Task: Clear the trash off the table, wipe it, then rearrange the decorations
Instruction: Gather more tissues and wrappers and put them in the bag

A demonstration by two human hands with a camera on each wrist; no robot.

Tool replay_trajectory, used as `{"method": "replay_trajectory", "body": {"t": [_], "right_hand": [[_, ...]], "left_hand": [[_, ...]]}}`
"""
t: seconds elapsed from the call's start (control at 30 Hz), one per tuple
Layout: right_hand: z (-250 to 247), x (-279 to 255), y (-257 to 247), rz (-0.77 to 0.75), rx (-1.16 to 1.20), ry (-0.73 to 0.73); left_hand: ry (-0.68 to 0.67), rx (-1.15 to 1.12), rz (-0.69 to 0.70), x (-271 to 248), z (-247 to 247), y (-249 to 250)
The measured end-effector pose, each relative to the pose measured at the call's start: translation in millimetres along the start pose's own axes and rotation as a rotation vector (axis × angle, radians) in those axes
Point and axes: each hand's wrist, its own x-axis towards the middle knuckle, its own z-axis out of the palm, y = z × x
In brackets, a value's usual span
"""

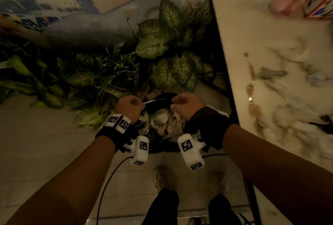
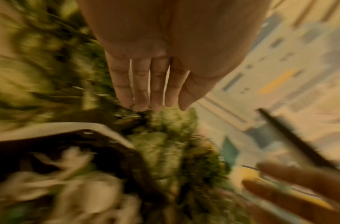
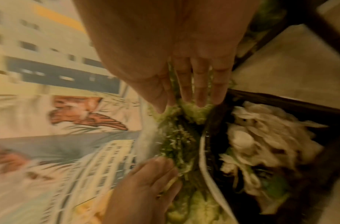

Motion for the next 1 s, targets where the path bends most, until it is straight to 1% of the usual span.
{"method": "replay_trajectory", "body": {"t": [0.07, 0.13, 0.2, 0.27, 0.33, 0.4, 0.47, 0.53, 0.6, 0.67, 0.73, 0.8, 0.9, 1.0], "right_hand": [[-39.4, -32.7, -22.7, -0.14, 0.023, 0.004], [-87.5, -64.3, -32.7, -0.261, -0.054, 0.032], [-139.8, -93.3, -31.0, -0.315, -0.139, 0.094], [-191.7, -117.4, -21.3, -0.323, -0.24, 0.152], [-238.0, -132.4, -4.0, -0.283, -0.357, 0.2], [-277.9, -139.8, 19.3, -0.21, -0.399, 0.254], [-306.8, -145.1, 42.1, -0.159, -0.415, 0.3], [-324.0, -149.5, 63.6, -0.112, -0.479, 0.29], [-332.3, -153.7, 82.5, -0.066, -0.585, 0.258], [-336.2, -158.3, 95.1, -0.074, -0.732, 0.197], [-338.0, -165.1, 100.3, -0.09, -0.867, 0.097], [-336.2, -175.0, 101.0, -0.088, -0.909, 0.029], [-325.6, -186.4, 106.7, -0.129, -1.004, -0.017], [-312.4, -183.8, 116.8, -0.08, -1.057, -0.07]], "left_hand": [[0.026, -0.038, 0.101, -15.2, -1.7, 39.1], [0.017, -0.074, 0.194, -31.6, -1.1, 81.6], [-0.02, -0.095, 0.278, -47.2, 1.8, 123.2], [-0.054, -0.115, 0.366, -64.2, 8.3, 162.8], [-0.088, -0.071, 0.463, -80.7, 20.1, 196.9], [-0.118, 0.013, 0.543, -98.8, 37.5, 228.3], [-0.154, 0.081, 0.586, -116.4, 59.3, 253.8], [-0.233, 0.188, 0.587, -134.5, 83.0, 273.3], [-0.325, 0.359, 0.577, -151.4, 104.4, 286.4], [-0.395, 0.544, 0.606, -165.1, 119.7, 293.0], [-0.428, 0.713, 0.62, -176.4, 129.5, 292.0], [-0.429, 0.823, 0.598, -187.2, 135.6, 284.2], [-0.441, 0.91, 0.569, -205.1, 142.4, 269.3], [-0.421, 0.866, 0.526, -215.2, 152.5, 260.2]]}}
